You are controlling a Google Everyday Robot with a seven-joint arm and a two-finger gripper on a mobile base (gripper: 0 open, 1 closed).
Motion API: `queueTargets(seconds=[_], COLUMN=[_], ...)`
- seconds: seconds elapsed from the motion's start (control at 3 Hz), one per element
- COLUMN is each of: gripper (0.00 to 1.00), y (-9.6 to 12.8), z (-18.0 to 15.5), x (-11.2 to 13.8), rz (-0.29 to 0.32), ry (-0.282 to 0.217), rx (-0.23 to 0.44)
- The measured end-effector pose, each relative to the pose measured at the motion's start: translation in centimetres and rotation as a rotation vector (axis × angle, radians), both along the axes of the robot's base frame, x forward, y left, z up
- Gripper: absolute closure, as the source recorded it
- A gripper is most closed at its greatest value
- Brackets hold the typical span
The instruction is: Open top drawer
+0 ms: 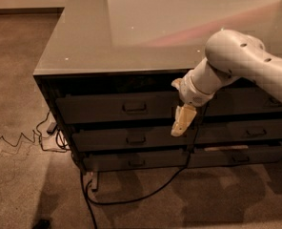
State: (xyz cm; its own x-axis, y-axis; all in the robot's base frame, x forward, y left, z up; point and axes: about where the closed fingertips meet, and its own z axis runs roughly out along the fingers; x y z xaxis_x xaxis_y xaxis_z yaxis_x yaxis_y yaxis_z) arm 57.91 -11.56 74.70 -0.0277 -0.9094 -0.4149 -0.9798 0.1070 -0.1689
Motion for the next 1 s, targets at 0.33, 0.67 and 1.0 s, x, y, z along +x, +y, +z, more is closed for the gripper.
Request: queueTargets(seconds=[0.33, 0.67, 1.0], gripper=[0.00, 0.00, 0.00], y=[-0.4, -0.5, -0.3], z=[-2.0, -4.5, -5.8], x=[1.6, 3.1, 4.8], rz=[-0.076, -0.124, -0.152], ry=[-0.046, -0.065, -0.092], rx=[-0.044, -0.129, -0.185])
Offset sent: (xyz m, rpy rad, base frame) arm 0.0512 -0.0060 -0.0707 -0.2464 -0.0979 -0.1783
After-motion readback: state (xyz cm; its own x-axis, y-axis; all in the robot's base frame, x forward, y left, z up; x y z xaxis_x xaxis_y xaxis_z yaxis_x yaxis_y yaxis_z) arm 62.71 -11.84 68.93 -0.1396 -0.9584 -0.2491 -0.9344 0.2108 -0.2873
